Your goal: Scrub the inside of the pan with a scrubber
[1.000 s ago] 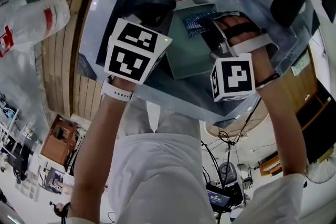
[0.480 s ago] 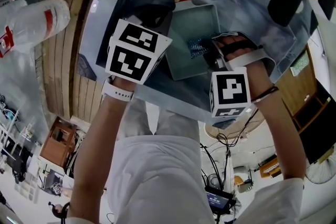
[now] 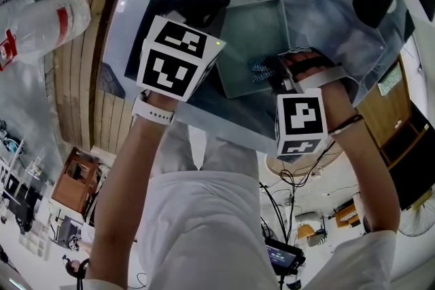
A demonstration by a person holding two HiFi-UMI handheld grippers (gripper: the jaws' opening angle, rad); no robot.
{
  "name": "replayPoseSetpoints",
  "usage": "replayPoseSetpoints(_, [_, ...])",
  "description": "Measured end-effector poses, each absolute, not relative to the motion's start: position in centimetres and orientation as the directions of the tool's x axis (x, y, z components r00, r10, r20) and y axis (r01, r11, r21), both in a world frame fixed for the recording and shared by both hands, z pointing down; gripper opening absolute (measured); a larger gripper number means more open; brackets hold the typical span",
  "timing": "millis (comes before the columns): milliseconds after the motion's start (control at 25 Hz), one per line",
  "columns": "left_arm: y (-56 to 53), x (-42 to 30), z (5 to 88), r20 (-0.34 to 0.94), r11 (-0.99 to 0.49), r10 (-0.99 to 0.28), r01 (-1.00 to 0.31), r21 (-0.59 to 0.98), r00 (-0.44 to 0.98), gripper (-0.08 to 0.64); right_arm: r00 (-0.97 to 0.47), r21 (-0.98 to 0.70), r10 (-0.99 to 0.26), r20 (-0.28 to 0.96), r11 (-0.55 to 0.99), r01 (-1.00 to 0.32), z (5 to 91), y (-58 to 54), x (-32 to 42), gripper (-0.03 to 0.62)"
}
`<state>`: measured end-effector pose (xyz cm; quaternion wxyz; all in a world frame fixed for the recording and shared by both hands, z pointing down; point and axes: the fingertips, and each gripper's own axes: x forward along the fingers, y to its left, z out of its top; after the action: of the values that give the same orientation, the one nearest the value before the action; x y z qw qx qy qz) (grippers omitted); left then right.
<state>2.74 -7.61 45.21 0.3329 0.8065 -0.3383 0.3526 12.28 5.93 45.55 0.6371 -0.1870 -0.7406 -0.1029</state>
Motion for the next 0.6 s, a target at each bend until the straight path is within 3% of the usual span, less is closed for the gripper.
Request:
replayPoseSetpoints(200, [-7.6, 2.6, 45.3, 0.795, -0.549, -0.308, -0.78, 0.3, 0.523, 0.005, -0.09, -0.217, 0.265, 0.96, 0.908, 0.36, 45.6, 7.5, 12.7, 0.106])
replayPoseSetpoints(600, [-7.6, 2.6, 45.3, 0.794, -0.551, -0.314, -0.781, 0.294, 0.521, 0.006, -0.076, -0.218, 0.267, 0.961, 0.896, 0.386, 44.4, 8.1, 13.0, 0.106])
